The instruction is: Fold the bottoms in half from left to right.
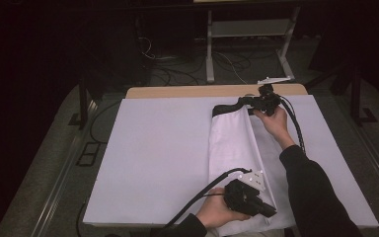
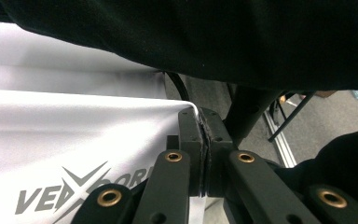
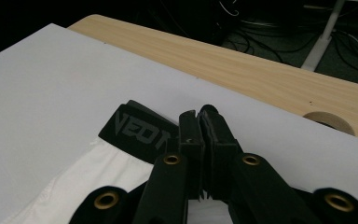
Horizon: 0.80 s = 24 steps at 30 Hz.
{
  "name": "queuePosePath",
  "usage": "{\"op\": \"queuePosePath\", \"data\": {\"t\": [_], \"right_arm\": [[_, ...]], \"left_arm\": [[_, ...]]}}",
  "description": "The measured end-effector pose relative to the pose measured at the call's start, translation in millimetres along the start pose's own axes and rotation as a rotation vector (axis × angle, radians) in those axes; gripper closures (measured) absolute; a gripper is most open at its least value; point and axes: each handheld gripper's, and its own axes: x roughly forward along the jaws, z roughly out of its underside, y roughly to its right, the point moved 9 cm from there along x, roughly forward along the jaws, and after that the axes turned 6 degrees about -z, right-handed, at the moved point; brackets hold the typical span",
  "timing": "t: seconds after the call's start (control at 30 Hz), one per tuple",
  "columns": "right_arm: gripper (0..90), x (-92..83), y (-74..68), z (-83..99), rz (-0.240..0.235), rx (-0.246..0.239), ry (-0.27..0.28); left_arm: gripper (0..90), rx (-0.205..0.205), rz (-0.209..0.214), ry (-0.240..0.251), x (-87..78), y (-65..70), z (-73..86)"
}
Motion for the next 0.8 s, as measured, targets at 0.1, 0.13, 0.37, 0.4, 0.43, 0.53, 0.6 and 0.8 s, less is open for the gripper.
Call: {"op": "queuePosePath", "data": {"t": [0.1,0.13,0.37,0.4,0.43,0.53,0.6,0.8], "right_arm": [[85.7,-2.5,2.8,2.7,0.003,0.002,-0.002],[85.7,-3.0,3.2,3.3,0.004,-0.002,-0.005],[85.7,-6.4,4.9,2.4,0.006,-0.022,0.000],[85.7,-7.1,5.7,2.2,0.005,-0.024,0.002],[85.7,-8.1,7.0,2.3,0.006,-0.023,0.001],[85.7,-10.1,10.1,3.8,0.006,-0.020,0.000],[85.7,-11.6,12.6,5.3,0.006,-0.015,-0.003],[85.7,-18.4,18.7,7.2,-0.004,-0.006,0.005]], "left_arm": [[87.1,-0.003,-0.002,0.000,3.1,-1.5,-1.1],[87.1,-0.004,-0.003,0.002,4.2,-1.7,-1.8],[87.1,-0.007,-0.001,-0.002,15.0,-2.2,-5.4],[87.1,-0.003,-0.001,-0.004,16.9,-2.1,-6.4],[87.1,0.001,0.000,-0.007,18.3,-2.6,-7.2],[87.1,-0.009,0.002,0.000,22.7,-3.5,-10.5],[87.1,-0.010,0.003,0.001,26.6,-4.1,-12.2],[87.1,-0.008,0.019,0.003,37.4,-4.0,-15.7]]}}
